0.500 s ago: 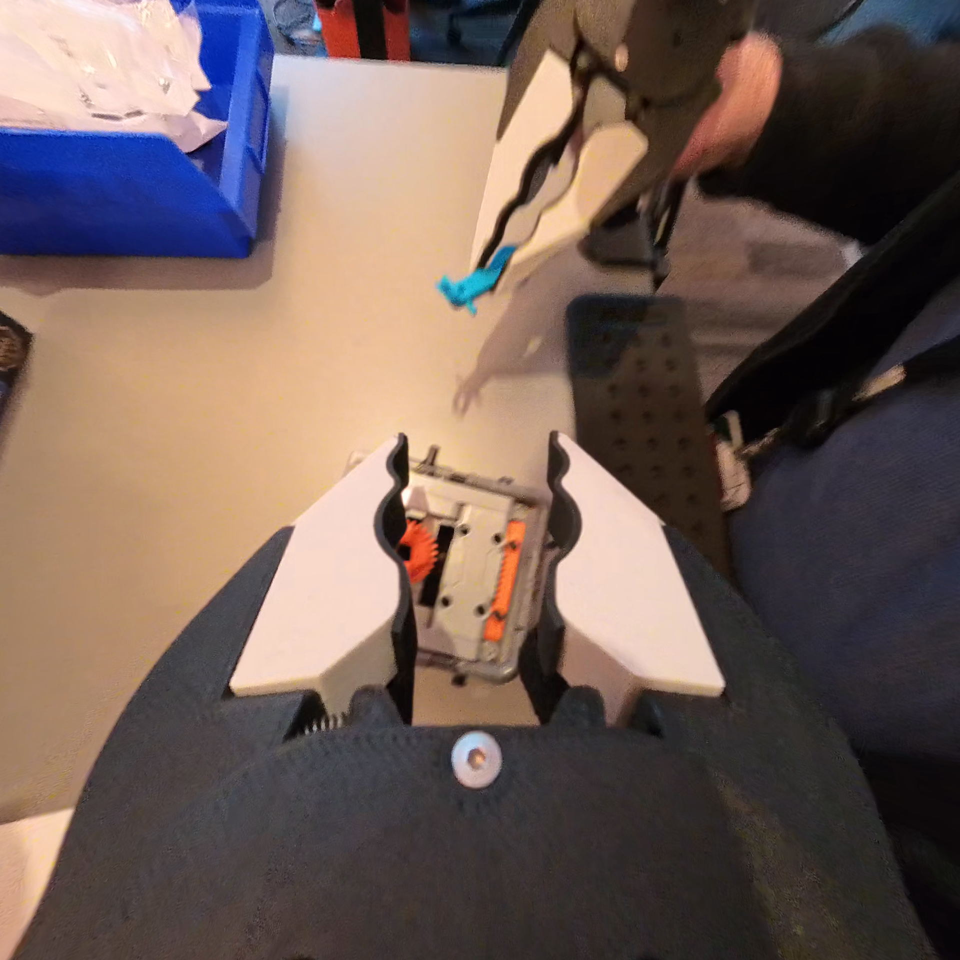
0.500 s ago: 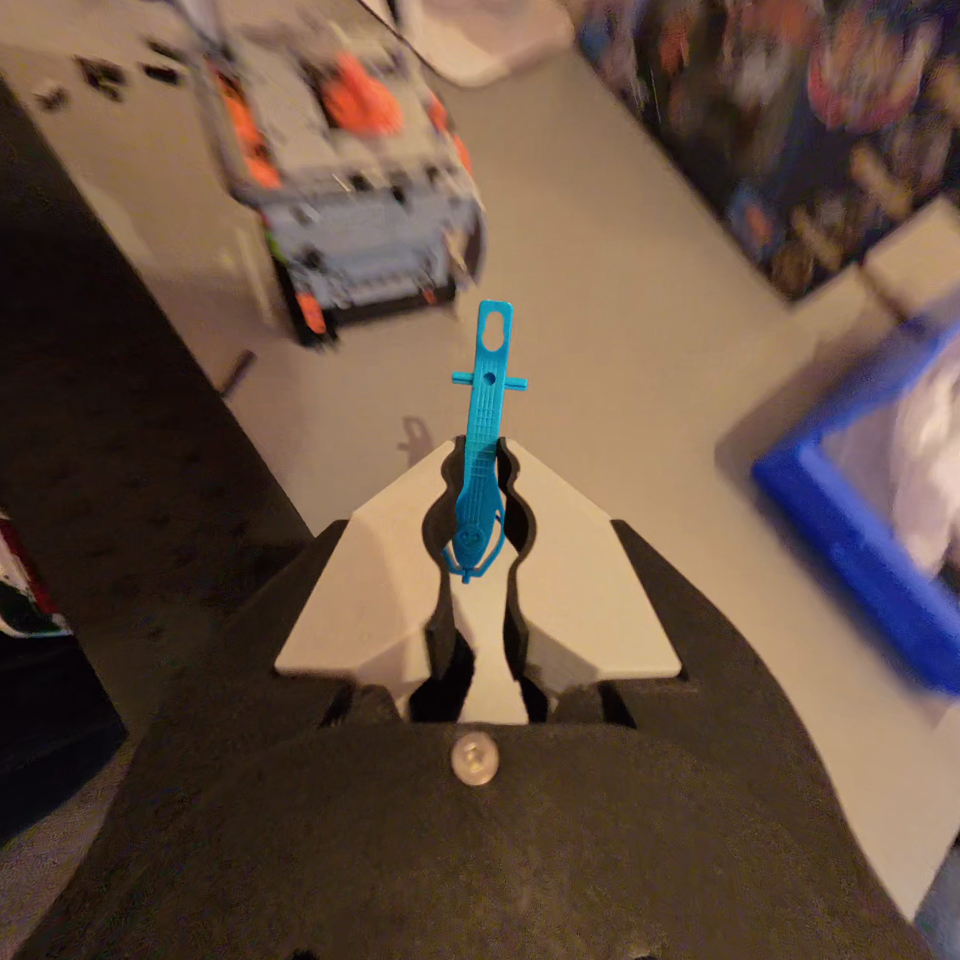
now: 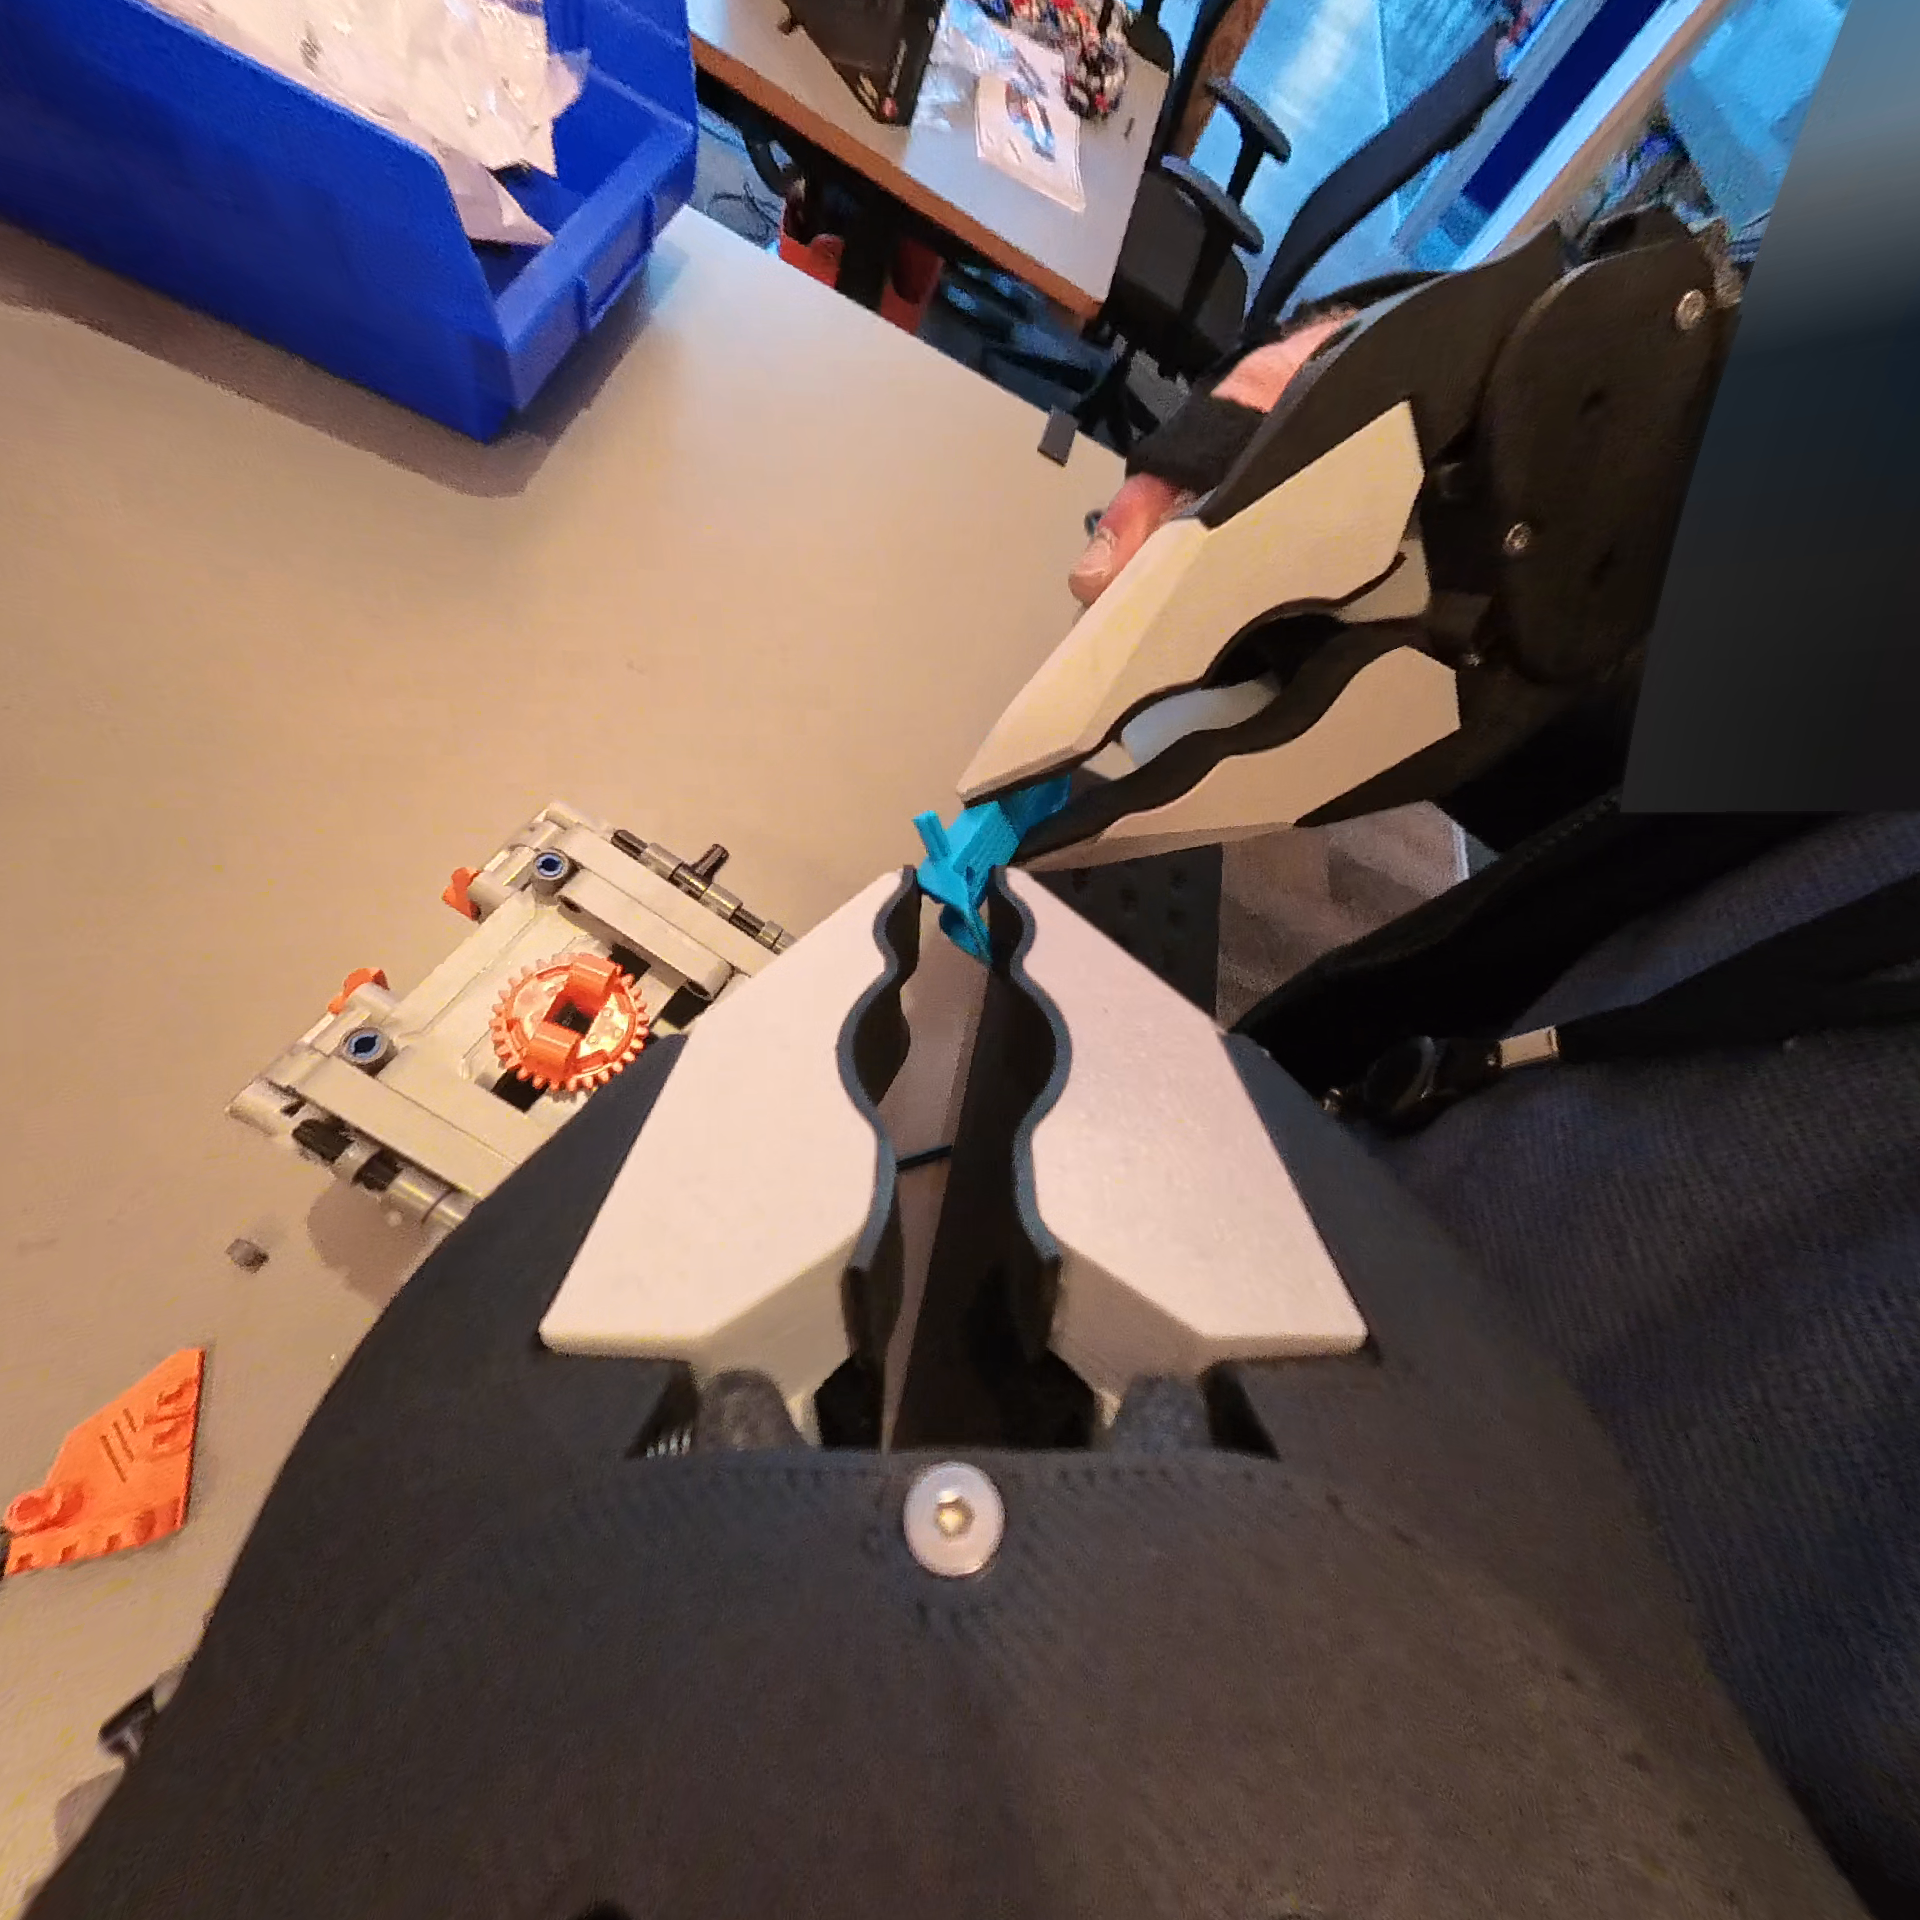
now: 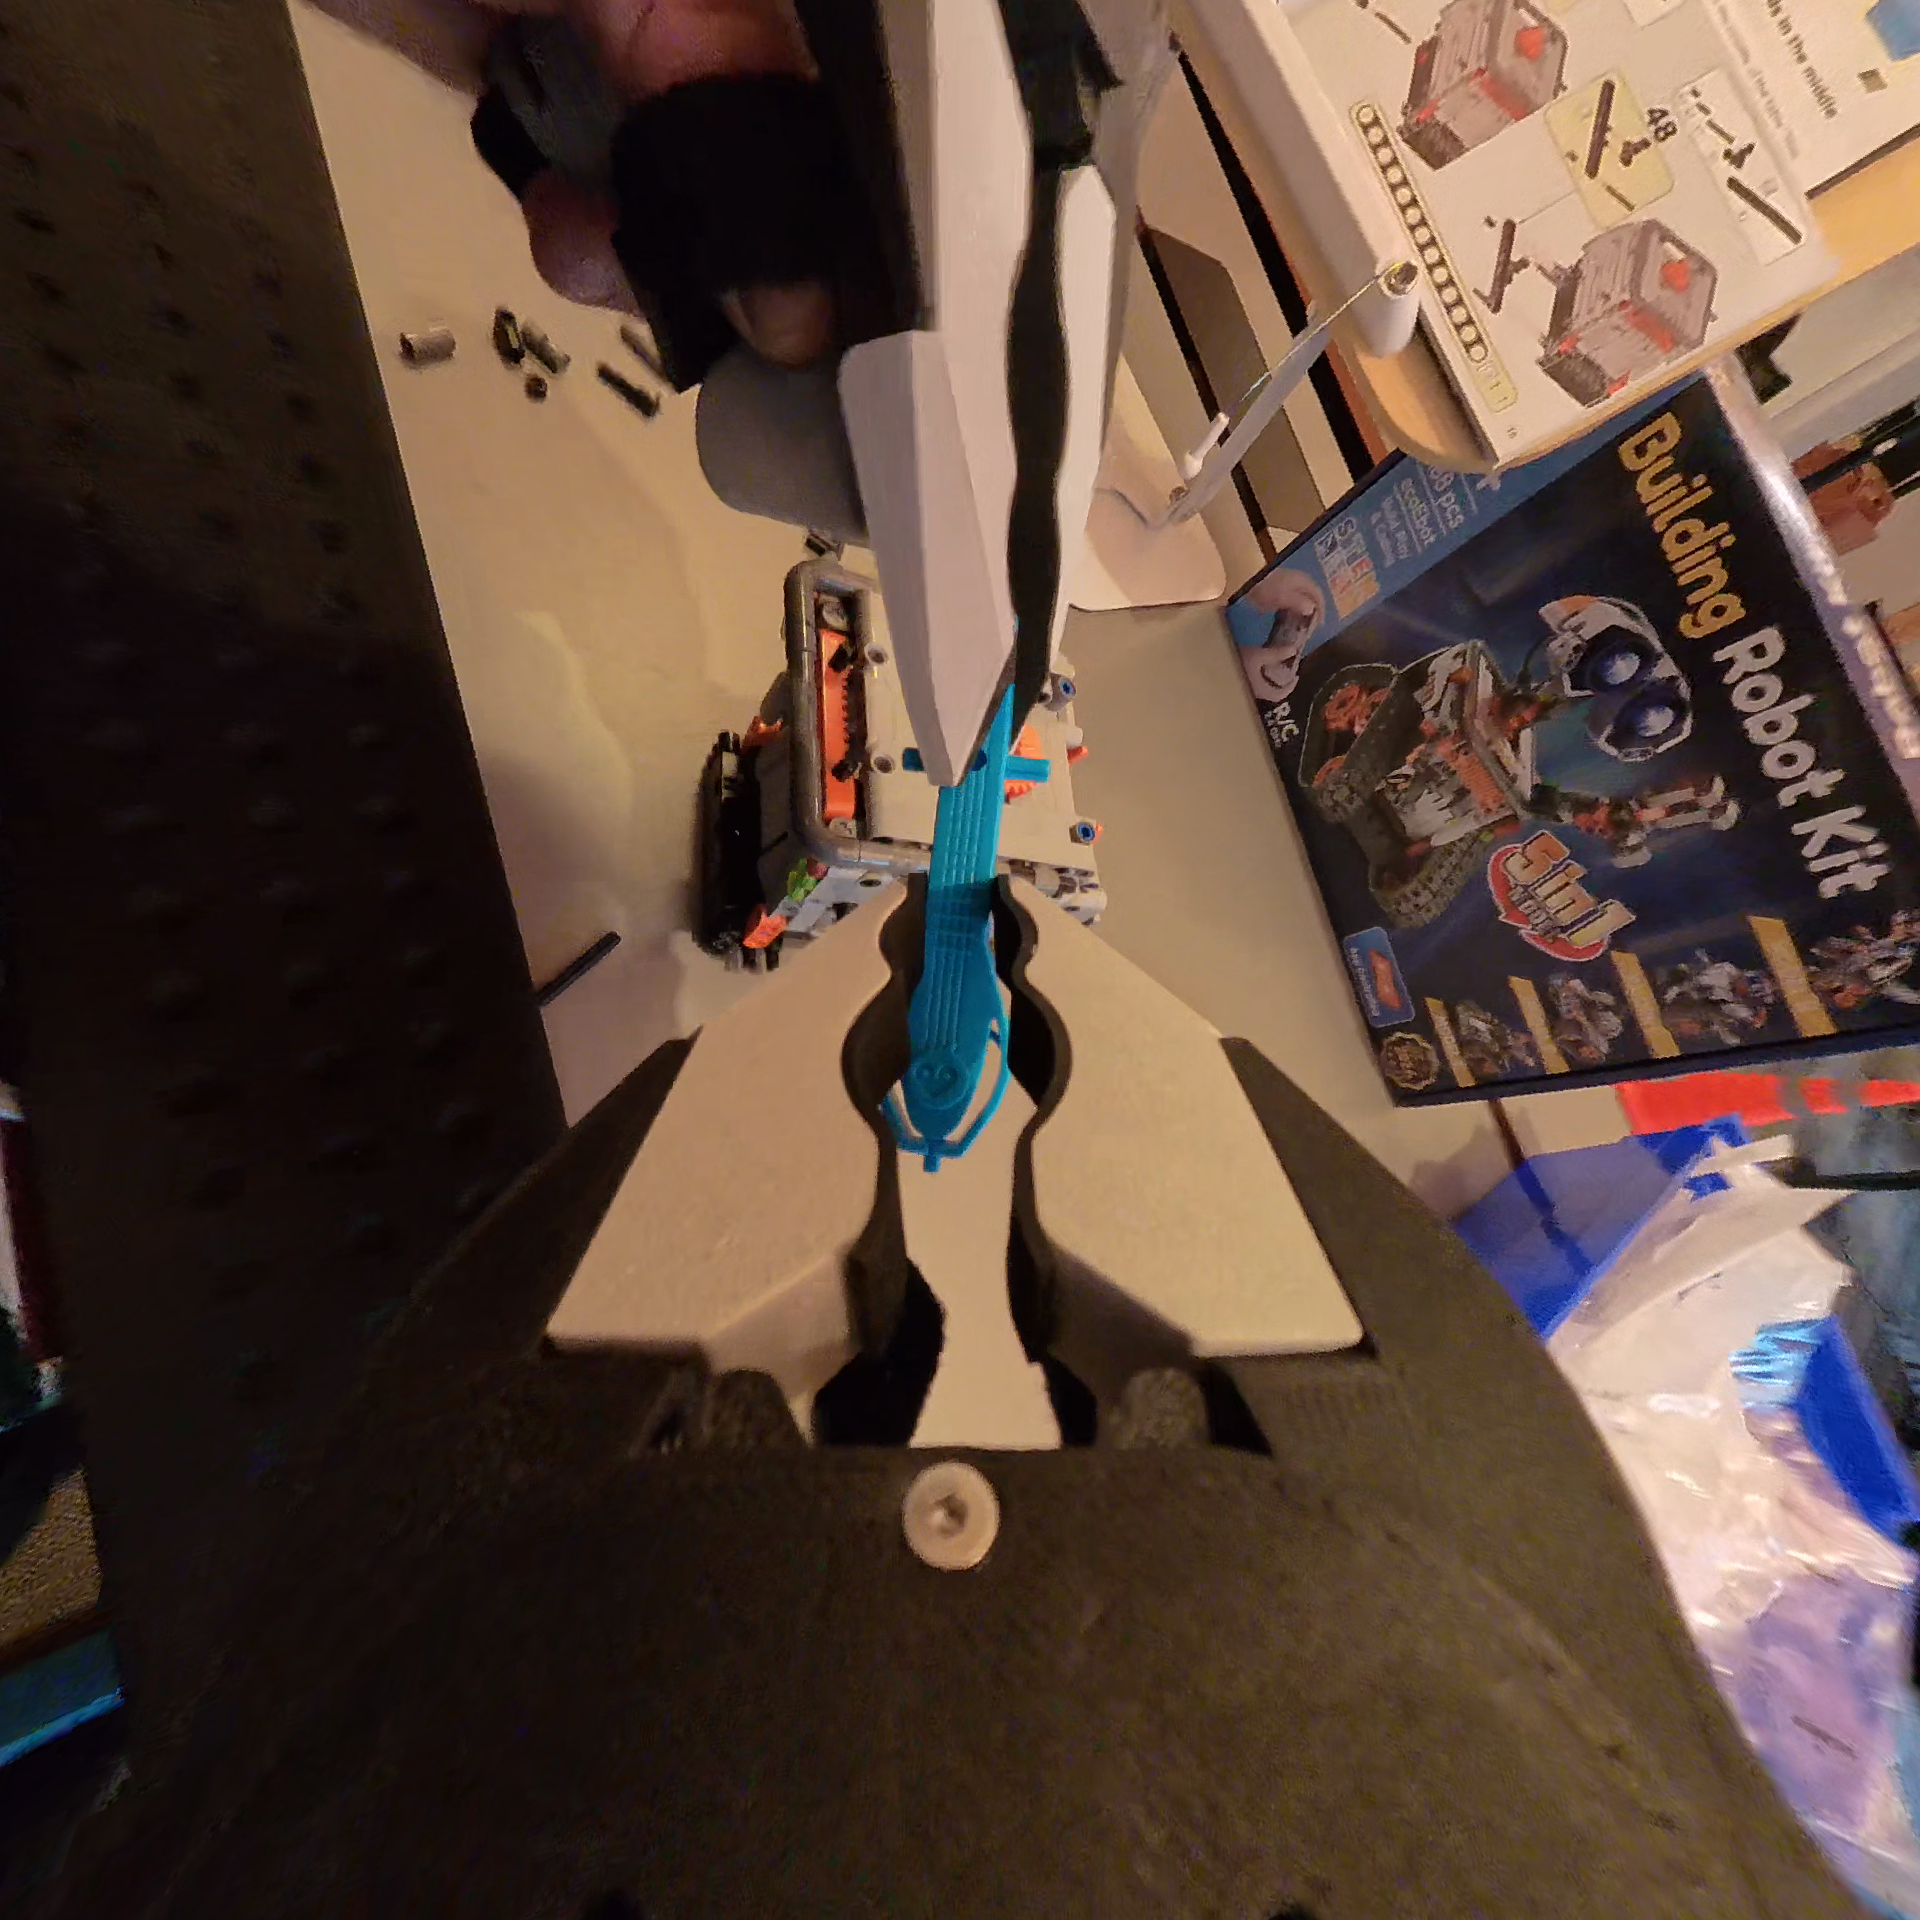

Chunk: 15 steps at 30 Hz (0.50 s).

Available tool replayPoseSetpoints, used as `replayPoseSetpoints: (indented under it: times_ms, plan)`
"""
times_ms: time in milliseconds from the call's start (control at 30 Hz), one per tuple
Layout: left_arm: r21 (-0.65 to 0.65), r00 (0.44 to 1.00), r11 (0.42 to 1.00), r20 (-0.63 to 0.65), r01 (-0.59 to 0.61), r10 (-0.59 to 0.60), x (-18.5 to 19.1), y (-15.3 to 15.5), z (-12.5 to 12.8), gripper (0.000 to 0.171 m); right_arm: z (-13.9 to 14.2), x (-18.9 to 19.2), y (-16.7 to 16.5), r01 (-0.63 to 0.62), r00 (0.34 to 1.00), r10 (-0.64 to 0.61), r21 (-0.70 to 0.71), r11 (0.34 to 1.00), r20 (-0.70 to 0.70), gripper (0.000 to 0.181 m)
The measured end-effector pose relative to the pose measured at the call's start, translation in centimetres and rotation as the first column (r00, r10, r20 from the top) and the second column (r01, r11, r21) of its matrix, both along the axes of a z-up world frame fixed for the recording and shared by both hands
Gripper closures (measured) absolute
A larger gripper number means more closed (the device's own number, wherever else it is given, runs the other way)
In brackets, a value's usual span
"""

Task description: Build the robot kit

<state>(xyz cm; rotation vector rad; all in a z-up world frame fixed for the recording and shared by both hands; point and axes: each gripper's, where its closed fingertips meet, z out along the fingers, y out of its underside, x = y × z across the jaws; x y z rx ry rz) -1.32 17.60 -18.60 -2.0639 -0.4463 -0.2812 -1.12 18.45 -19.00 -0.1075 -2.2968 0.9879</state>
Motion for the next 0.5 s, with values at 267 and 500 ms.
replayPoseSetpoints:
  times_ms: [267, 500]
  plan:
    - [0.215, 0.996, 0.976, -0.093, 0.022, -0.002, 0.8, 0.6, 2.5, 0.161, 3.0, 0.7, 0.1, 0.077, 0.861, 0.236, -0.574, 0.815, 0.45, 0.169]
    - [0.382, 0.996, 0.924, -0.085, -0.005, 0.041, 0.5, 1.4, 4.0, 0.162, 4.0, 0.7, -0.3, 0.079, 0.781, 0.366, -0.662, 0.746, 0.506, 0.165]
